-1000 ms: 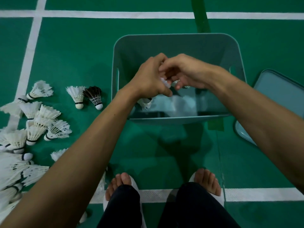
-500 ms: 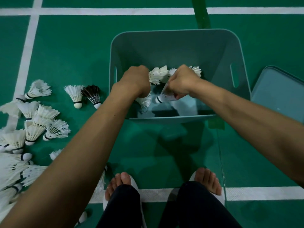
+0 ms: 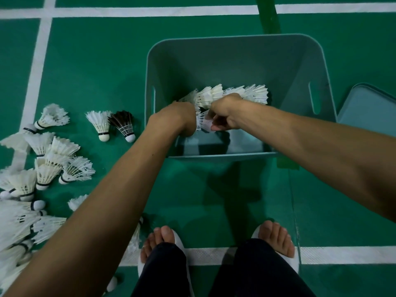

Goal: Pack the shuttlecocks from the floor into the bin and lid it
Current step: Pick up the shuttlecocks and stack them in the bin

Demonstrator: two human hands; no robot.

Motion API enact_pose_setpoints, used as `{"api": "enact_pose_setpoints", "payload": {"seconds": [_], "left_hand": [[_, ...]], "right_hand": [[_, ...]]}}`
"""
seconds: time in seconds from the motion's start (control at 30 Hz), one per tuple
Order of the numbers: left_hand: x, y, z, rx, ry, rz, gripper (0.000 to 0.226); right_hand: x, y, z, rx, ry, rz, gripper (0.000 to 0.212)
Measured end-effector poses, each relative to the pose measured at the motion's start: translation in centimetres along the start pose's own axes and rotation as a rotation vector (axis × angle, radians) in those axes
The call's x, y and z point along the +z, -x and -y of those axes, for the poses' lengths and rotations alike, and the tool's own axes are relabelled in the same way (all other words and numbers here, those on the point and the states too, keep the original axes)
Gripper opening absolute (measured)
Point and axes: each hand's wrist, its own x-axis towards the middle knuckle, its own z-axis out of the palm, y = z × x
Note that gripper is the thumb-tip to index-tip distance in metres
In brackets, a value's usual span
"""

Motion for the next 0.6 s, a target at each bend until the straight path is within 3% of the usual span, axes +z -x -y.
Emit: {"api": "enact_pose_setpoints", "payload": {"seconds": [0.2, 0.3, 0.43, 0.6], "left_hand": [[0.3, 0.3, -0.5, -0.005, 0.069, 0.031, 0.010], [0.4, 0.4, -0.3, -0.018, 0.097, 0.017, 0.008], [0.4, 0.4, 0.0, -0.039, 0.119, 0.023, 0.046], [0.2, 0.3, 0.1, -0.027, 0.151, 0.019, 0.053]], "right_hand": [[2.2, 0.0, 0.7, -0.063, -0.064, -0.052, 0.011], [2.4, -0.2, 0.5, -0.152, 0.092, -0.130, 0.004], [1.9, -0.4, 0.5, -0.159, 0.203, -0.089, 0.017], [0.8, -0.1, 1.1, -0.123, 0.225, 0.016, 0.015]]}}
